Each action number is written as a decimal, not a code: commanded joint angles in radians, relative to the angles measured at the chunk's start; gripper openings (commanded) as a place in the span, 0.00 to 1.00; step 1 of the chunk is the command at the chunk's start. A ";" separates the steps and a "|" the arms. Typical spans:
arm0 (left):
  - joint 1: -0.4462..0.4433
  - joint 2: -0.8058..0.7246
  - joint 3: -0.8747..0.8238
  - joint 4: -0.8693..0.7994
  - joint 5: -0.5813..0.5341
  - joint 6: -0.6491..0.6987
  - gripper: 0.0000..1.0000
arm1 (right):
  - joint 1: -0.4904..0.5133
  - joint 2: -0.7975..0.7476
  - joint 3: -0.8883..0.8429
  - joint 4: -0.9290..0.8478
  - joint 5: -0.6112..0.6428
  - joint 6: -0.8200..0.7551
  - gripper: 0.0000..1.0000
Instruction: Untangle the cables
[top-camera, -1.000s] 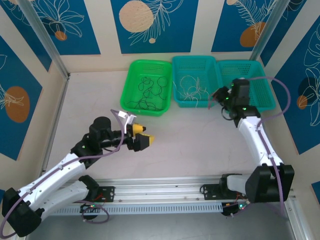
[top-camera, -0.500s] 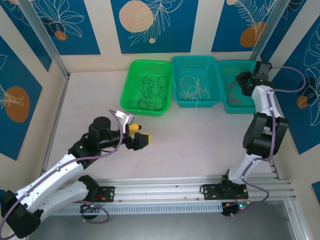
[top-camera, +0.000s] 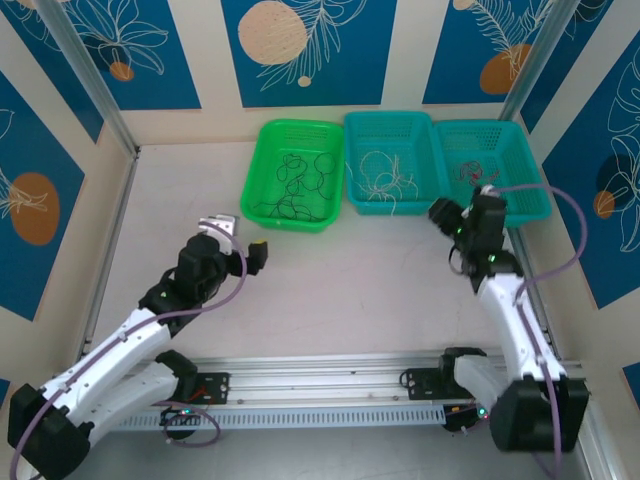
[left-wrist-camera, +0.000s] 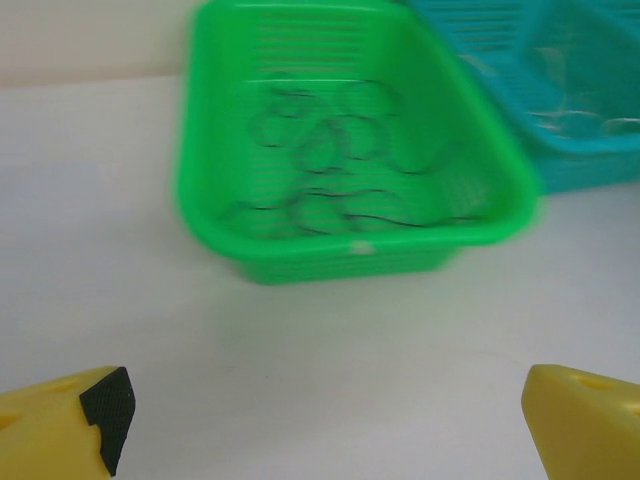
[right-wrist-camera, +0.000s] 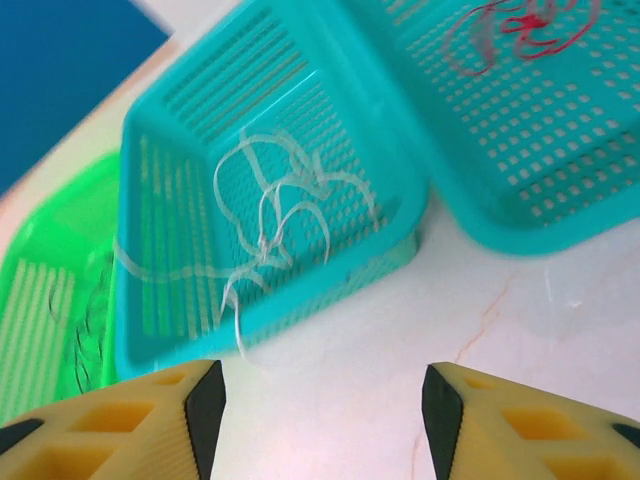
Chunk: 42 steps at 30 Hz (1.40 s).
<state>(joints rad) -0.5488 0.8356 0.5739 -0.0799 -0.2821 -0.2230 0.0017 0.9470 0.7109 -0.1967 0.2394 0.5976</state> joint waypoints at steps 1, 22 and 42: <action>0.075 0.016 -0.065 0.179 -0.167 0.113 1.00 | 0.080 -0.074 -0.165 0.164 0.269 -0.164 0.61; 0.414 0.668 -0.143 0.844 0.098 0.300 1.00 | -0.014 0.582 -0.349 1.129 -0.129 -0.458 0.99; 0.489 0.700 -0.197 0.957 0.196 0.244 1.00 | 0.034 0.576 -0.316 1.045 0.038 -0.465 0.99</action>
<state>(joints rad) -0.0601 1.5421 0.3775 0.8387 -0.1123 0.0284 0.0364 1.5291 0.3740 0.8082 0.2581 0.1585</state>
